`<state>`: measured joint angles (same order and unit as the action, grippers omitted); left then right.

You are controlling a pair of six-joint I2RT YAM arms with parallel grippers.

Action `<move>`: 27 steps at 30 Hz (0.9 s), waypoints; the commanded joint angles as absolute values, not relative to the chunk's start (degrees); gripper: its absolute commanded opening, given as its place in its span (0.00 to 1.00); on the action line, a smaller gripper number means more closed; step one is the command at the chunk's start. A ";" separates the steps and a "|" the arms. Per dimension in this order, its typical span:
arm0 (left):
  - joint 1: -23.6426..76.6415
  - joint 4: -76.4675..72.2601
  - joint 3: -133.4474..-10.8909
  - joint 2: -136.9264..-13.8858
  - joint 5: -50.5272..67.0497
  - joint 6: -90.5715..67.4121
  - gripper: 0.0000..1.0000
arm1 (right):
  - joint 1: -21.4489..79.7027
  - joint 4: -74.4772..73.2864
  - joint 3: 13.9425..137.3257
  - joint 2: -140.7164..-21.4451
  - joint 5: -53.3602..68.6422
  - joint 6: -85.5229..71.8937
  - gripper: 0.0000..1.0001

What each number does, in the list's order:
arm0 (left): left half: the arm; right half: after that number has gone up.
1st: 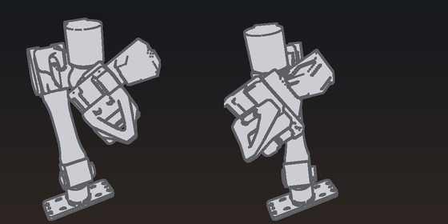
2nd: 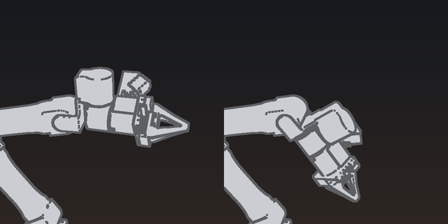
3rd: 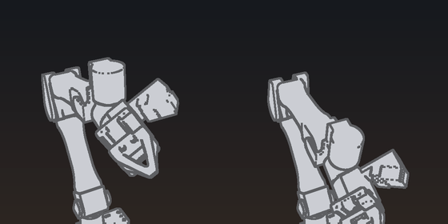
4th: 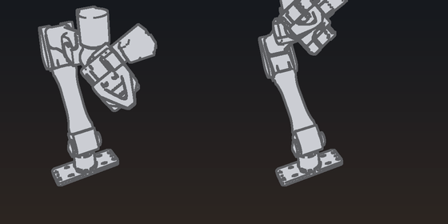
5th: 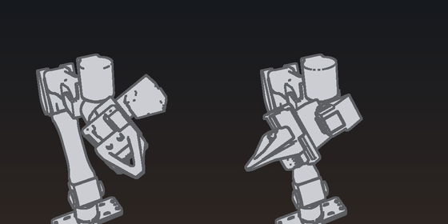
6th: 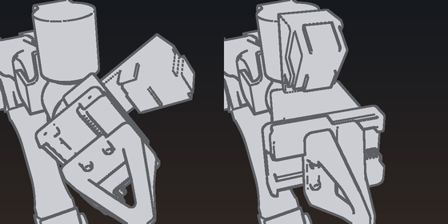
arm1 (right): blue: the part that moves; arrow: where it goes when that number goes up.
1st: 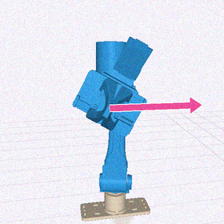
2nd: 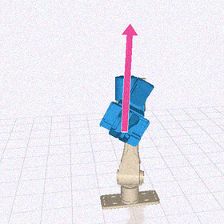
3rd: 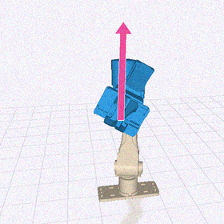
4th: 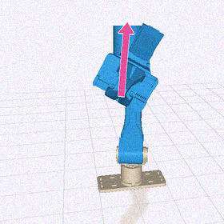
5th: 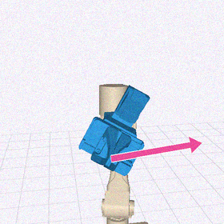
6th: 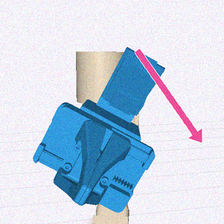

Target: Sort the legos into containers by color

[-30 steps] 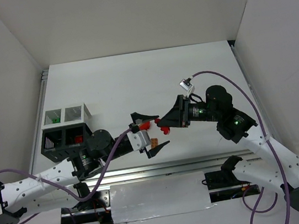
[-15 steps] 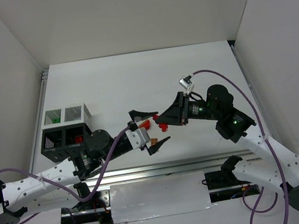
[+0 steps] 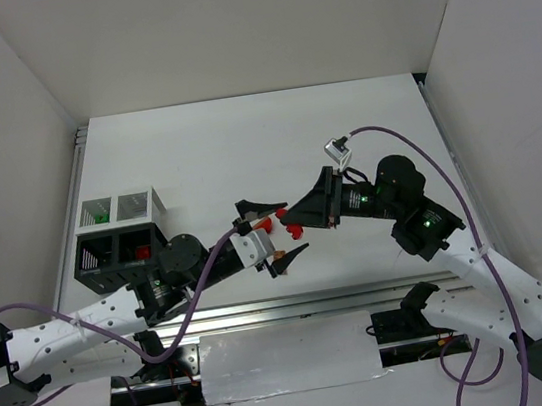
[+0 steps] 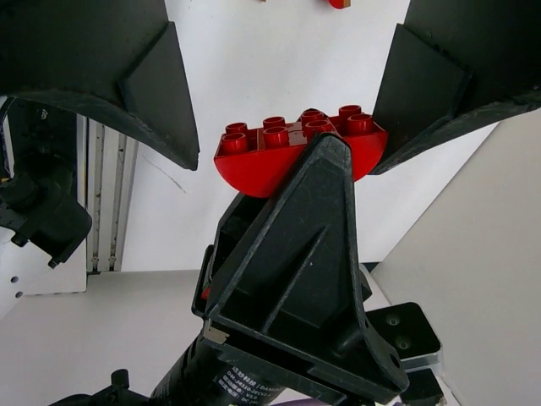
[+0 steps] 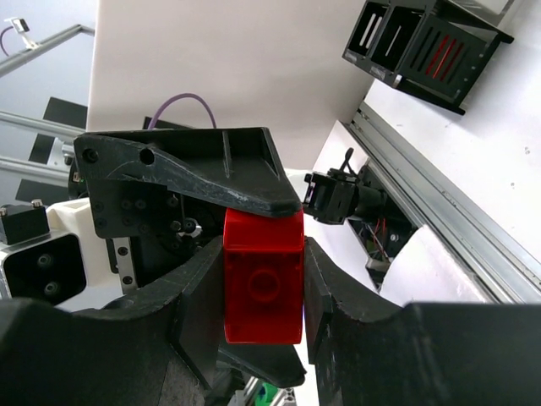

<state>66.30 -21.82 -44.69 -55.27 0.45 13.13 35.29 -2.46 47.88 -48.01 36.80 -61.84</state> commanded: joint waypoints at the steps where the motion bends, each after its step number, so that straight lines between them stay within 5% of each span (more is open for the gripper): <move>1: 66.53 -25.84 -45.70 -53.27 0.26 12.39 0.90 | 35.77 0.53 47.46 -47.90 35.42 -61.17 0.00; 4: 66.62 -25.40 -45.97 -53.26 0.26 12.39 0.77 | 35.77 0.79 47.37 -47.81 35.51 -61.35 0.00; 6: 66.62 -24.53 -46.40 -53.61 0.26 12.22 0.56 | 35.77 0.97 47.64 -47.72 35.77 -61.52 0.00; 13: 66.62 -23.03 -47.90 -56.07 -1.93 11.69 0.15 | 36.12 0.79 48.25 -46.93 36.12 -61.08 0.00; 14: 66.62 -22.85 -48.07 -56.34 -2.54 11.52 0.12 | 36.12 1.05 48.16 -46.85 36.56 -60.82 0.11; 16: 66.62 -21.54 -49.04 -57.39 -6.47 10.99 0.00 | 36.04 1.23 47.90 -46.32 36.39 -59.94 0.53; 17: 66.62 -21.19 -49.65 -57.57 -8.33 10.20 0.00 | 35.95 0.45 47.90 -46.06 34.99 -59.25 0.99; 27: 57.23 -13.12 -45.44 -51.61 -31.88 -6.83 0.00 | 28.40 -18.08 54.56 -40.79 20.44 -47.91 1.00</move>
<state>61.10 -15.59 -45.56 -55.24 -21.45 2.31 30.50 -11.46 49.28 -43.24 28.91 -53.69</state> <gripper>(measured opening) 0.753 0.994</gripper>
